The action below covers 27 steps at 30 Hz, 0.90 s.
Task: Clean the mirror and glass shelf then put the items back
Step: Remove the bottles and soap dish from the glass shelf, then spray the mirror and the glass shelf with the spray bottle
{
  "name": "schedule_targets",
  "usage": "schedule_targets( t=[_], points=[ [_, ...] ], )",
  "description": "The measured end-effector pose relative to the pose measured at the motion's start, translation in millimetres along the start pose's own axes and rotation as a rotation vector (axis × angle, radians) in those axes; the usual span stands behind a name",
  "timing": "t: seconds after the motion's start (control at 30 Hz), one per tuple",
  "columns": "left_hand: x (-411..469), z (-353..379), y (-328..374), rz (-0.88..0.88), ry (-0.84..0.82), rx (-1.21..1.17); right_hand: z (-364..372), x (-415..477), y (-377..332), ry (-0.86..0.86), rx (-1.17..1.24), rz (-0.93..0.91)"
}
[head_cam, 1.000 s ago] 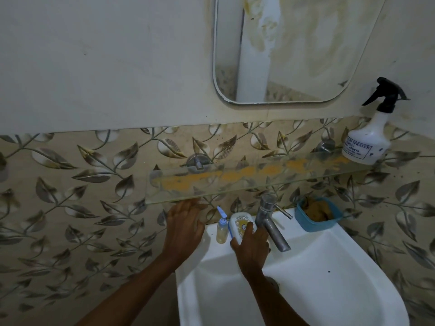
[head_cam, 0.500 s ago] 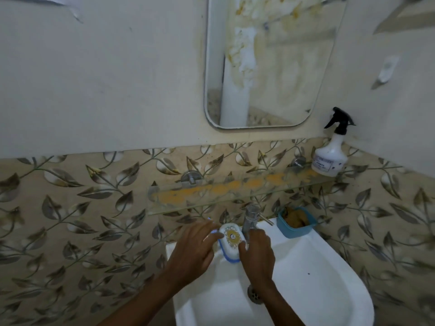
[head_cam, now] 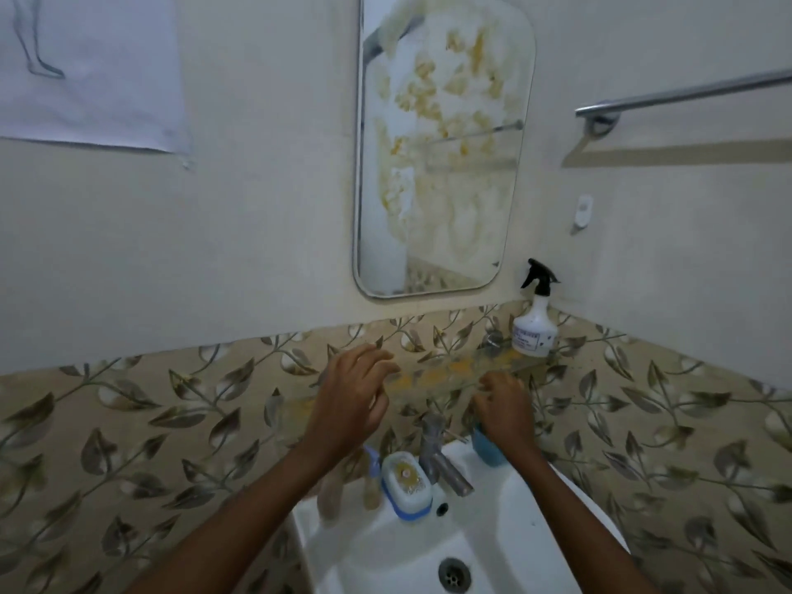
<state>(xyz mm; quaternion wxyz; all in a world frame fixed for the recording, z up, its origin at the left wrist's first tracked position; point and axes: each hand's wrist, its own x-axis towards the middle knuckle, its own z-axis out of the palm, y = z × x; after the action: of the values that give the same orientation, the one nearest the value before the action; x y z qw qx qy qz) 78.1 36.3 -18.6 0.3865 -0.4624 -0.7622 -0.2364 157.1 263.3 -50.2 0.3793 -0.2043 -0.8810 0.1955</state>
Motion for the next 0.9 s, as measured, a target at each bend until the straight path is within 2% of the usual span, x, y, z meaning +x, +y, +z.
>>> schedule_targets(
  t=[0.13, 0.3, 0.47, 0.7, 0.9],
  points=[
    [23, 3, -6, -0.017, 0.016, -0.021, -20, 41, 15, 0.075, 0.237, 0.172],
    [54, 19, -21, 0.061, -0.006, 0.007, -38, 103, 42, 0.131, 0.401, 0.358],
    [89, 30, -43, 0.05, 0.006, -0.018, -43, 166, 72, 0.229, 0.376, 0.388],
    [118, 44, -62, -0.16, 0.089, -0.23, -18, 239, 110, 0.112, 0.359, 0.454],
    [118, 49, -68, -0.187, 0.094, -0.317, 0, 250, 127, 0.107, 0.384, 0.452]
  ],
)
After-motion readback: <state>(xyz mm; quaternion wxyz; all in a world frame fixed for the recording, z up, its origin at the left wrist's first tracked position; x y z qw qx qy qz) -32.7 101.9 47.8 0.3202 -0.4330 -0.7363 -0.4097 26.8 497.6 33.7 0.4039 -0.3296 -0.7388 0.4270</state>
